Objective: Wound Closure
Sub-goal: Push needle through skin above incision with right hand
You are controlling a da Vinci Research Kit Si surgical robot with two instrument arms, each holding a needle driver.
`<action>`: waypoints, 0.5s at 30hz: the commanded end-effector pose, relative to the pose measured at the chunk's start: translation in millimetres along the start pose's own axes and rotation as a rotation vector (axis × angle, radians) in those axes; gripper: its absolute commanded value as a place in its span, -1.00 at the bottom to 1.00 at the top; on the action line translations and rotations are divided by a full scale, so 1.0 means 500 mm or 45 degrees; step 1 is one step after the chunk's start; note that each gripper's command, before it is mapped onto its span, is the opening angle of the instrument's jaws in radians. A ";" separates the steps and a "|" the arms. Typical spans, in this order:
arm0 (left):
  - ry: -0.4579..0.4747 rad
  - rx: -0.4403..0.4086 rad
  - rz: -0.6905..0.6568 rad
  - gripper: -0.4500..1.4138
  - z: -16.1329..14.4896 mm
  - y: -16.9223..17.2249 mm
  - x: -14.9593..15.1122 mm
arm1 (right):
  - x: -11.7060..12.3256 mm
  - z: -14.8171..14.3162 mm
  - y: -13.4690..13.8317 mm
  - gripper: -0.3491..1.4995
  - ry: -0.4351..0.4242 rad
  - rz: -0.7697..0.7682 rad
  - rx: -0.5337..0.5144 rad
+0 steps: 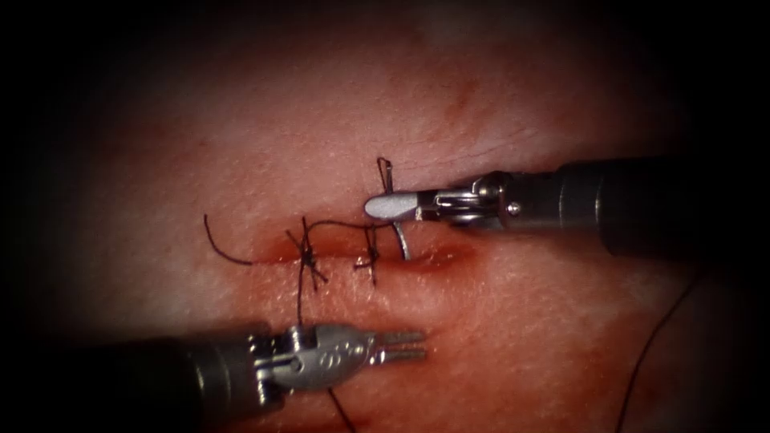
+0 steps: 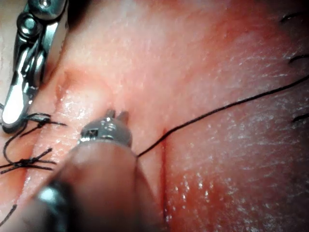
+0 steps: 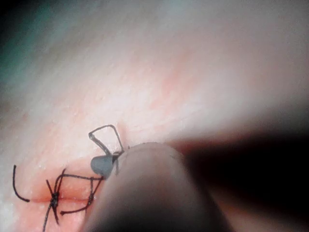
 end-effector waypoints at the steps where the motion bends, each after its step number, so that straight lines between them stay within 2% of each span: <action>1: 0.002 0.000 0.001 -0.57 0.0014 0.0000 0.0001 | 0.0003 0.0011 0.0009 -1.00 -0.005 -0.005 -0.006; 10: 0.001 0.002 -0.006 -0.57 0.0012 0.0000 -0.0001 | -0.0036 0.0010 0.0012 -1.00 -0.025 0.008 -0.022; 15: -0.001 0.005 -0.004 -0.58 0.0010 0.0001 -0.0005 | -0.0046 -0.0009 0.0003 -1.00 0.009 -0.046 -0.043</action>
